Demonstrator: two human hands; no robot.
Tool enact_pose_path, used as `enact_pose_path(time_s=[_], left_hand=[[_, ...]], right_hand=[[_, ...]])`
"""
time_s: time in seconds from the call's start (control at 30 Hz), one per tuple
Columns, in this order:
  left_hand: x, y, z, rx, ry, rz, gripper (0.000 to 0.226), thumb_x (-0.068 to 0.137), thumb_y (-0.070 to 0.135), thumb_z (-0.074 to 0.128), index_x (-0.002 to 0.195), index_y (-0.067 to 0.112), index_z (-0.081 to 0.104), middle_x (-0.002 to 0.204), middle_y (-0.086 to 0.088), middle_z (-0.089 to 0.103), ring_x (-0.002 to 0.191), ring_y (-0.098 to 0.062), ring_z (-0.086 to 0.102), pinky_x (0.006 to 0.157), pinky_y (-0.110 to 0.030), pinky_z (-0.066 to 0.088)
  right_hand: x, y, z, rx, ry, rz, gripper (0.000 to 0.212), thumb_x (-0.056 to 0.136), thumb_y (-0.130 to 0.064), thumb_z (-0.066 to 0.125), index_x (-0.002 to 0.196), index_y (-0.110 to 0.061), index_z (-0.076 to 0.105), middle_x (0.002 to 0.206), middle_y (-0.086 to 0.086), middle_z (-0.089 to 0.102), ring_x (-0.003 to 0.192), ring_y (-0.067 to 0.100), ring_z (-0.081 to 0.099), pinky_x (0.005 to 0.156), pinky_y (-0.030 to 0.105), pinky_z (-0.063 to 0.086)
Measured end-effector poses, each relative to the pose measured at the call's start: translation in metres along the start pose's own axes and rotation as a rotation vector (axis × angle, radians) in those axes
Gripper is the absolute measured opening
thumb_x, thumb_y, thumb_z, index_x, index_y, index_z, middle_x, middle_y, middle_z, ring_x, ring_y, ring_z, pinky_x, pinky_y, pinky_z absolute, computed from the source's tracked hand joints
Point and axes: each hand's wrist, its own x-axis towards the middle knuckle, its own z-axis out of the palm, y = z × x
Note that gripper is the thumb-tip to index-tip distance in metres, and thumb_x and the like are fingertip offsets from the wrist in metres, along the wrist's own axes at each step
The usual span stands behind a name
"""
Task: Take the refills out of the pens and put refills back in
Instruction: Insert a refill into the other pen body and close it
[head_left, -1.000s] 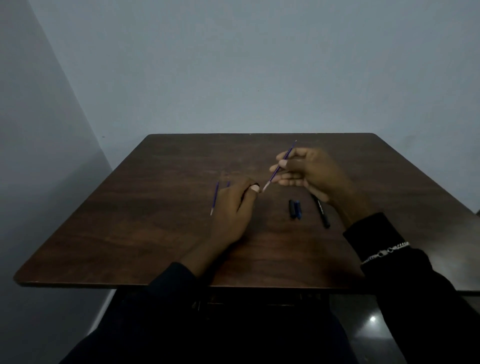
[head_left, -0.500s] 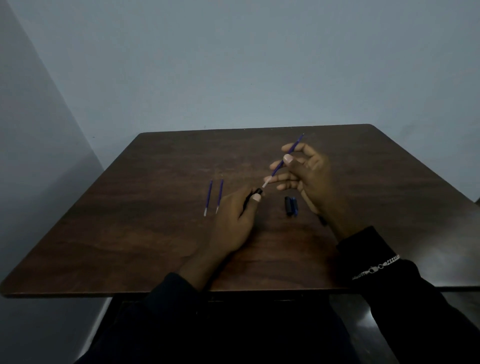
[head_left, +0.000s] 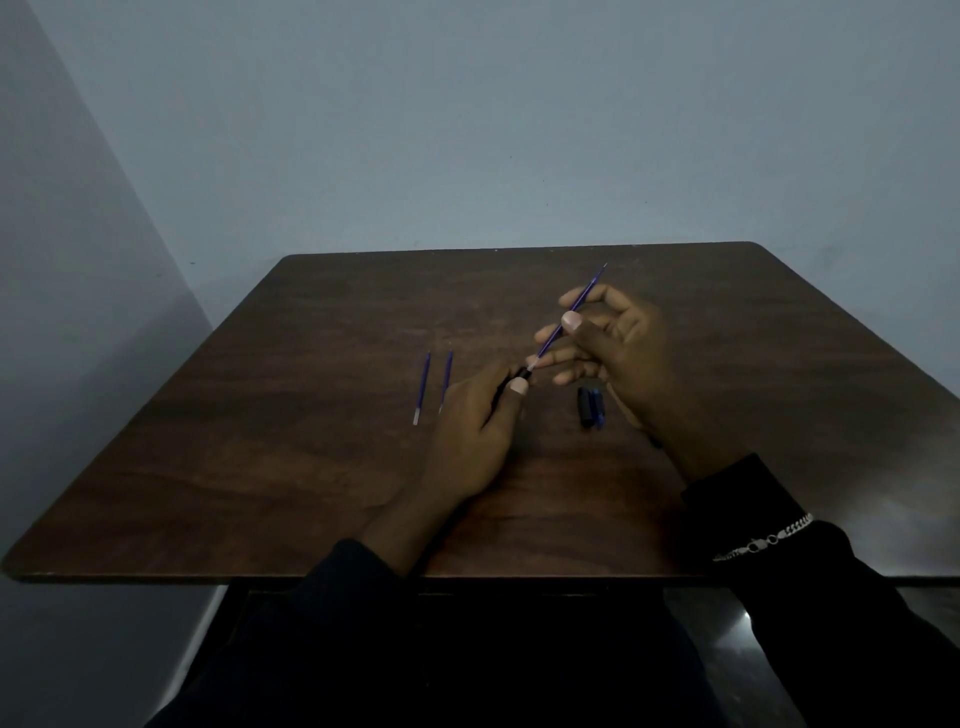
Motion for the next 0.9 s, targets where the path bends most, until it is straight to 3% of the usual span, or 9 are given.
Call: enact_pose_path(time_s=[0.2,0.3,0.4,0.5,0.67,0.8,0.9], left_hand=[[0.001,-0.001,-0.001,0.004,0.031,0.031,0.026,0.107,0.005,0.051,0.093,0.025,0.060,0.075,0.010,0.060,0.069,-0.004,0.058,0.064,-0.011,0.038],[0.002,-0.005,-0.001,0.015,0.034,0.025,0.019,0.108,0.006,0.050,0.097,0.008,0.065,0.075,0.010,0.060,0.069,-0.005,0.058,0.065,-0.014,0.039],[0.002,-0.005,0.000,0.026,0.042,0.012,0.019,0.109,0.009,0.050,0.097,0.007,0.065,0.074,0.012,0.060,0.069,-0.005,0.058,0.065,-0.017,0.041],[0.001,-0.004,0.000,0.025,0.033,-0.012,0.022,0.109,0.010,0.049,0.097,0.003,0.065,0.074,0.010,0.061,0.069,-0.005,0.058,0.063,-0.011,0.039],[0.001,-0.001,0.000,0.071,0.019,-0.003,0.022,0.108,0.010,0.051,0.090,0.008,0.062,0.072,0.011,0.059,0.068,-0.002,0.057,0.061,-0.010,0.038],[0.001,-0.002,-0.001,0.066,0.004,0.001,0.022,0.109,0.012,0.050,0.094,0.006,0.064,0.074,0.005,0.062,0.069,-0.012,0.059,0.063,-0.020,0.041],[0.002,-0.002,-0.001,0.057,0.011,-0.003,0.022,0.109,0.014,0.049,0.098,0.004,0.066,0.075,0.006,0.062,0.070,-0.008,0.059,0.062,-0.012,0.041]], right_hand=[[-0.004,0.006,0.005,-0.182,-0.109,0.026,0.014,0.091,-0.006,0.073,0.102,-0.014,0.076,0.101,0.013,0.080,0.088,0.021,0.077,0.065,0.031,0.062],[-0.004,0.008,0.008,-0.225,-0.147,0.061,0.020,0.092,-0.004,0.072,0.111,-0.011,0.075,0.105,0.008,0.080,0.089,0.016,0.076,0.067,0.030,0.062],[-0.004,0.006,0.008,-0.110,-0.090,0.060,0.030,0.095,-0.005,0.069,0.124,-0.013,0.068,0.109,0.006,0.080,0.088,0.020,0.077,0.067,0.028,0.062],[-0.004,0.004,0.005,-0.067,0.006,0.008,0.022,0.099,-0.008,0.065,0.119,-0.016,0.069,0.105,0.011,0.080,0.086,0.025,0.078,0.065,0.028,0.061],[-0.004,0.005,0.002,-0.124,0.004,-0.032,0.011,0.099,-0.003,0.062,0.100,-0.009,0.071,0.092,0.009,0.081,0.076,0.022,0.079,0.061,0.024,0.060],[-0.004,0.005,-0.001,-0.200,-0.012,-0.042,0.010,0.099,-0.004,0.064,0.099,-0.011,0.072,0.093,0.005,0.081,0.078,0.019,0.078,0.058,0.024,0.059],[-0.003,0.001,-0.006,-0.206,0.018,-0.013,0.012,0.099,-0.012,0.066,0.105,-0.017,0.075,0.098,0.006,0.080,0.079,0.020,0.078,0.058,0.024,0.059]])
